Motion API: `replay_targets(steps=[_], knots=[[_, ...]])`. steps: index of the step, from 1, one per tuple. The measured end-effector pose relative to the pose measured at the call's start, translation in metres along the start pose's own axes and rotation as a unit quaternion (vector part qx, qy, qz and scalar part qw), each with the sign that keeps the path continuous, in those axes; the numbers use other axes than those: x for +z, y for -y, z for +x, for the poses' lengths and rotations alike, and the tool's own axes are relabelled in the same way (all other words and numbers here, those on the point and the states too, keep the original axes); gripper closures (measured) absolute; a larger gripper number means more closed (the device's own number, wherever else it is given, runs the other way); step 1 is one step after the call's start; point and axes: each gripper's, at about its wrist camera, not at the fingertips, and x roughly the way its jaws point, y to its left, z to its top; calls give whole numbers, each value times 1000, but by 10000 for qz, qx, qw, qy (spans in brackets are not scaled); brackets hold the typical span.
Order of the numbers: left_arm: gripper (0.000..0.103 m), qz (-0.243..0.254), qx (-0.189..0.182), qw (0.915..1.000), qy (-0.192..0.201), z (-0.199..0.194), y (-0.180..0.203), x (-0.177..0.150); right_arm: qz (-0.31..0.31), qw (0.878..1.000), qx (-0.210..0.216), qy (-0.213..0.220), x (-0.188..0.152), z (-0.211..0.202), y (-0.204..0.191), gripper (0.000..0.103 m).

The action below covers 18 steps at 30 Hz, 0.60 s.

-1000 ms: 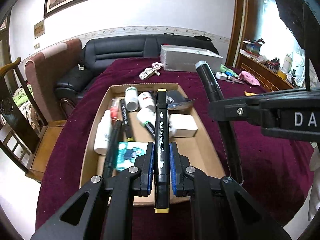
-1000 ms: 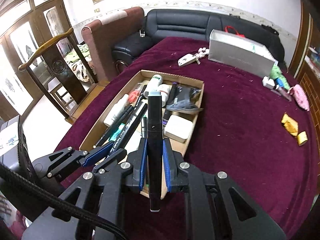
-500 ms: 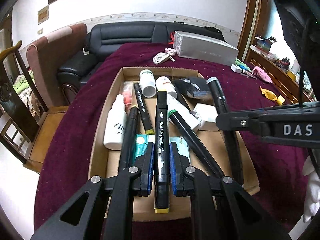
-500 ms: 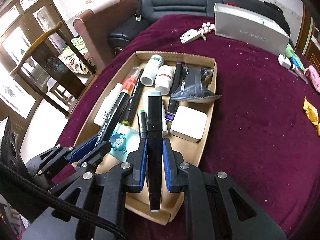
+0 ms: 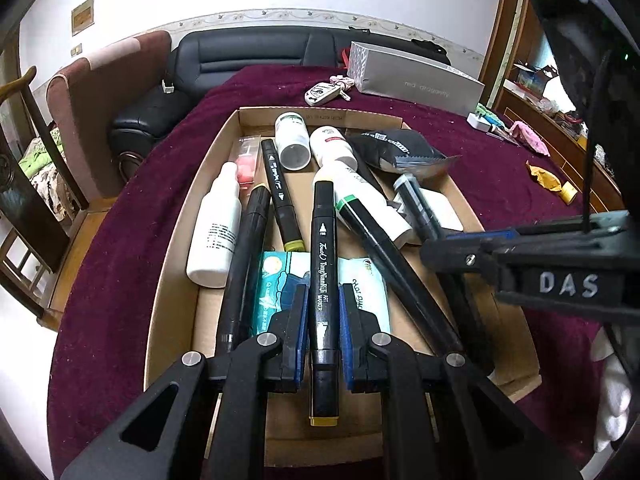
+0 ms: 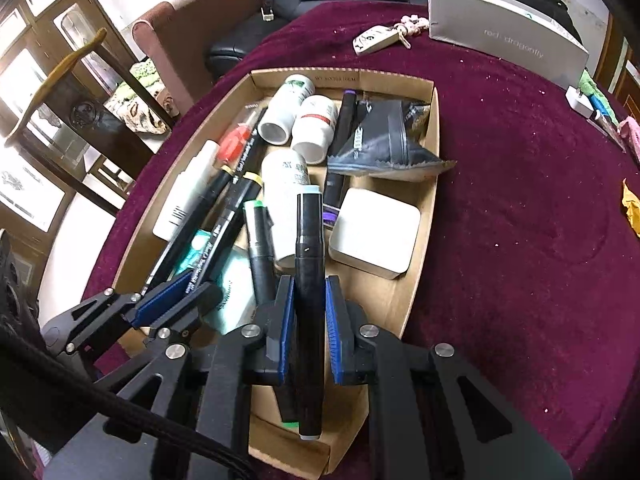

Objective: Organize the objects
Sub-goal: 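Lower both markers into the tray and open both grippers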

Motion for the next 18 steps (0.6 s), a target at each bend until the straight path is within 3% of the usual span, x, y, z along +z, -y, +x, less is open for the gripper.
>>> replay_targets(steps=[14,16,18], knots=[[90,15,29,10000,7,5,-2,4,64,9999,-4,-155,-2,18,3,90],[89,21,23,10000,4,5,-2,5,79,9998,1,-182,-2,20,3,90],[79,44,6,10000,1,6,-1,5,102,9998,17,-197,-3,21,4,90]])
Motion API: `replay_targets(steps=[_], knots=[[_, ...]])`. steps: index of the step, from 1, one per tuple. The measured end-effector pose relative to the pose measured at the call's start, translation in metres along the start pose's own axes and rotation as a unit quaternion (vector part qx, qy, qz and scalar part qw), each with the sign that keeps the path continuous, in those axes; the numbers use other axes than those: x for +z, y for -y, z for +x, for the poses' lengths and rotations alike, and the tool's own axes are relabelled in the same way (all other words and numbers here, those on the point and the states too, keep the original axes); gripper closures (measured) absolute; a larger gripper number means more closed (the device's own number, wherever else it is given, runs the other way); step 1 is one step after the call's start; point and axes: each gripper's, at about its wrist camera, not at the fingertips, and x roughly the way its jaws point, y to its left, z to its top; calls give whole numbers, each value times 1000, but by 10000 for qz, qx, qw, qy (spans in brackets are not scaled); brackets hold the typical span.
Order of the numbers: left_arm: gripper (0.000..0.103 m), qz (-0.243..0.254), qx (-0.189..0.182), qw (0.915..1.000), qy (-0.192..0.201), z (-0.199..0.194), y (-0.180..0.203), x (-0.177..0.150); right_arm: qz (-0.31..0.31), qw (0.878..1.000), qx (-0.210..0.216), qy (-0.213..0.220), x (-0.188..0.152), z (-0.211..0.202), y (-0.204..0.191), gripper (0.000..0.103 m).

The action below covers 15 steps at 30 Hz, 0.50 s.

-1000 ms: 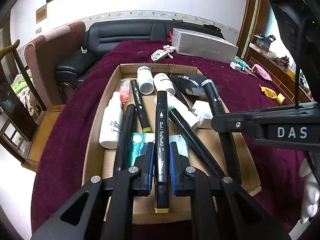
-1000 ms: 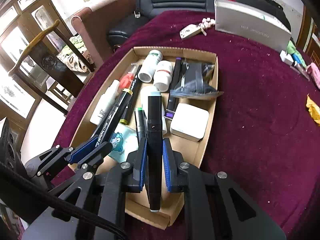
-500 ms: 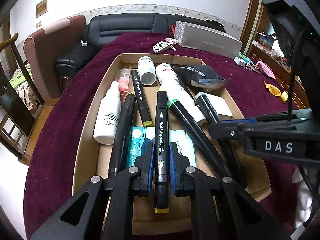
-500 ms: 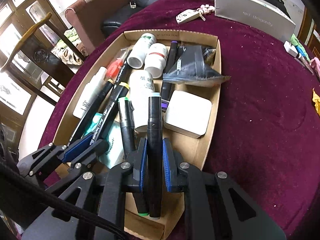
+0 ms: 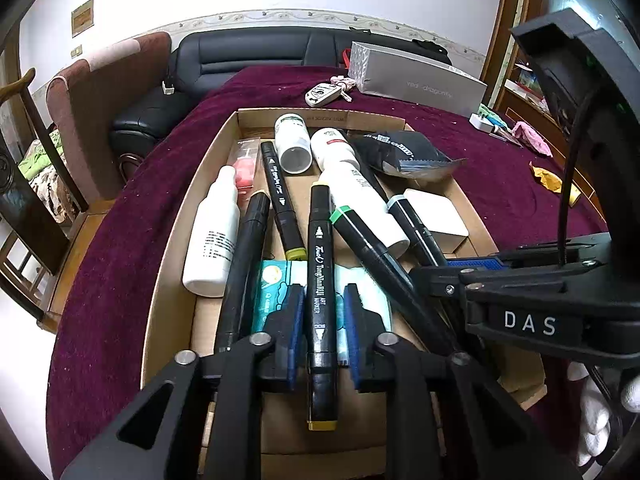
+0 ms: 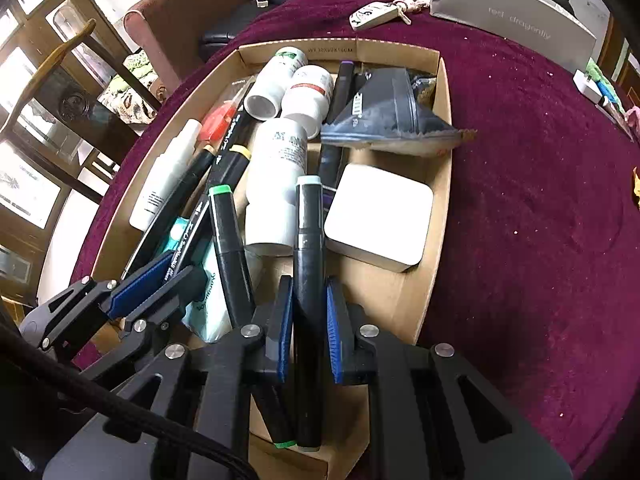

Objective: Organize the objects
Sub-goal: 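Lower both markers into the tray and open both grippers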

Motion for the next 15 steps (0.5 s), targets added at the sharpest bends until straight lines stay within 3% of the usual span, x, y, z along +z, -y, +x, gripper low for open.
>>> replay_targets(steps=[1,3,4,9,15], knots=[[74,30,-16,10000,-2,0,1,0,22,10000,4,23,0,-1,1,88],[51,85,42,10000,-12,0,5,0,52,10000,15,31,0,-2,1,83],[48,100,150,9998,-51,1,6,0,56,10000,47,39,-1,-2,2,80],[46,70,168,9998,-92,0,5,0,54,9998,88,174,-2,-13,2,76],[46,67,217,9997,-90,-10,12,2,23,9987,251,438,-6,-34,4,61]])
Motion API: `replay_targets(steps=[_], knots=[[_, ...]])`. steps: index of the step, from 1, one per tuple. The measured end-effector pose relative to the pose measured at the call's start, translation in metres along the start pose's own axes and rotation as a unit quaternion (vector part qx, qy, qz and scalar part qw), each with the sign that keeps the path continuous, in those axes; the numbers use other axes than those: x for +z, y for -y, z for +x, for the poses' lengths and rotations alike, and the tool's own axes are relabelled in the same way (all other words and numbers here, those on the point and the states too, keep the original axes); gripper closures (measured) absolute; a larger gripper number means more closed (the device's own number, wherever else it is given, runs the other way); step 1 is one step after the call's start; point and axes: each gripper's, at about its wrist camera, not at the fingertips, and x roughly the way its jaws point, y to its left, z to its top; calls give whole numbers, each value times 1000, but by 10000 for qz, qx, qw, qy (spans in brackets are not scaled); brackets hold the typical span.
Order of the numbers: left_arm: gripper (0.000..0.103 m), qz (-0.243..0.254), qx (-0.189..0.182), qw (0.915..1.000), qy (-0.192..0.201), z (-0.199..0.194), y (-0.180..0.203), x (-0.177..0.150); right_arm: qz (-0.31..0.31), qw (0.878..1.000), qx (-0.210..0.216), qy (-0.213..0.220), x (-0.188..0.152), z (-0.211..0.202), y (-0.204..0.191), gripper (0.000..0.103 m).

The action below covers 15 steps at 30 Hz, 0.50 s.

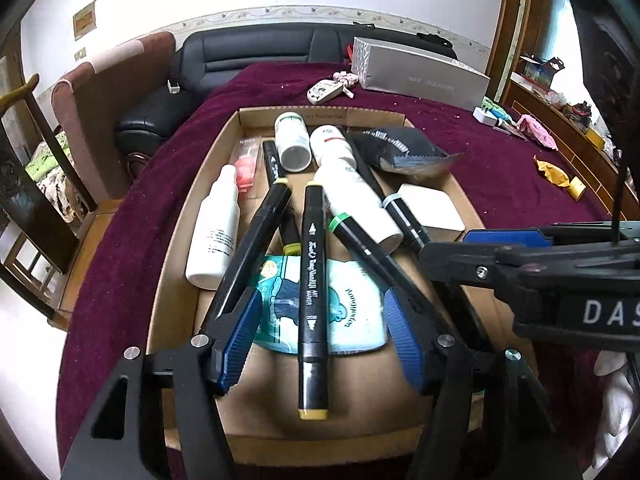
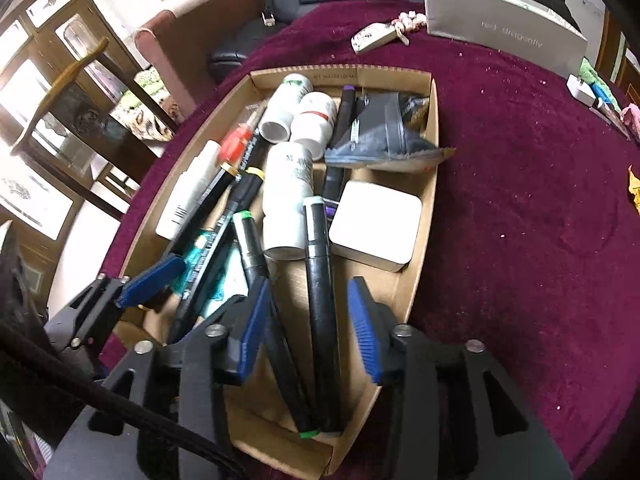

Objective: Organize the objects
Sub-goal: 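Withdraw both grippers from the tray toward the yellow packet and tape roll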

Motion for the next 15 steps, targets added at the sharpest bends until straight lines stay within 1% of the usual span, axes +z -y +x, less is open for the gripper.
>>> replay_targets(steps=[5,7,10,15], knots=[[46,159,66,9996,229,-23,17,5,-31,9998,86,165,-2,-17,2,61],[46,239,88,9992,319,-32,25,7,-3,9997,106,237,-5,-24,5,58],[46,423,132,9979,471,-46,42,10,96,9992,127,369,-10,-37,16,55],[46,681,219,9949,708,-66,68,14,244,9980,141,557,-19,-58,37,53]])
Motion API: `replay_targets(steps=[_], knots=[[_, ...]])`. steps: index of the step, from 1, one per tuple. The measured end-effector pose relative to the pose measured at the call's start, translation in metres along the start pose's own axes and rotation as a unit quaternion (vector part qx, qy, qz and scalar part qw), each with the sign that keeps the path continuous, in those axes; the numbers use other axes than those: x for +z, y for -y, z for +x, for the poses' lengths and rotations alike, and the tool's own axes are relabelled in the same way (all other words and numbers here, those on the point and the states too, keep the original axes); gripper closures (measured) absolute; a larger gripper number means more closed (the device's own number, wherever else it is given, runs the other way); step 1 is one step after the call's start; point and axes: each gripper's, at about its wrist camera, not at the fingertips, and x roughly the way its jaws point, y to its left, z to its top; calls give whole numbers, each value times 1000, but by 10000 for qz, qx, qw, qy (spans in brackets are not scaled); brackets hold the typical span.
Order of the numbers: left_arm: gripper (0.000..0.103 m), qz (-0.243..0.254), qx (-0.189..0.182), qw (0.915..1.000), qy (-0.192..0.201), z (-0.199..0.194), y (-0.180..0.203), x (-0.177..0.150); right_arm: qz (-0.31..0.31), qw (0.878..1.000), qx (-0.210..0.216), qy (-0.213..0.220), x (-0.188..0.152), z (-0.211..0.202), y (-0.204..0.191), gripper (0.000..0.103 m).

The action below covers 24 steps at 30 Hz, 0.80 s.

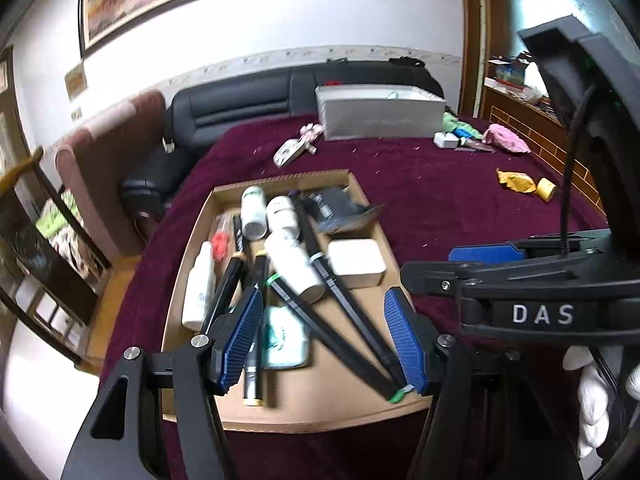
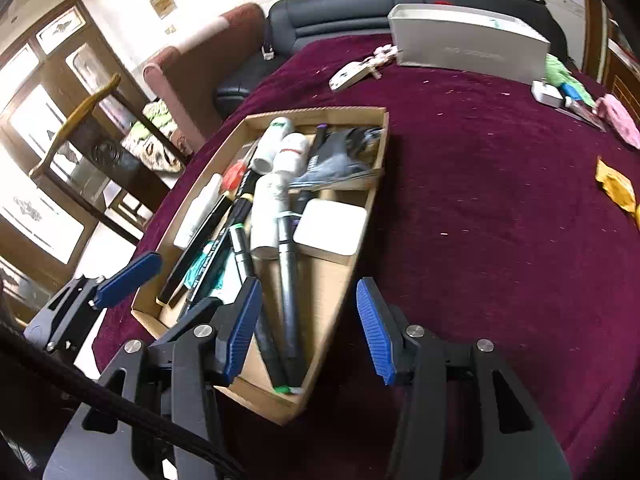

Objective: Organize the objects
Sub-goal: 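Withdraw both grippers from the tray toward the yellow packet and tape roll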

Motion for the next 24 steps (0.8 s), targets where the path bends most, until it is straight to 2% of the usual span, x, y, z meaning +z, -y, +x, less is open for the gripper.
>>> replay_targets(steps=[11,24], knots=[[42,610,3,9975,363,-21,70,24,444,9976,-240,470,-14,-50,74,39],[41,1130,-111,9935,80,23,152,52,1304,9854,-731,815,-25,-92,194,36]])
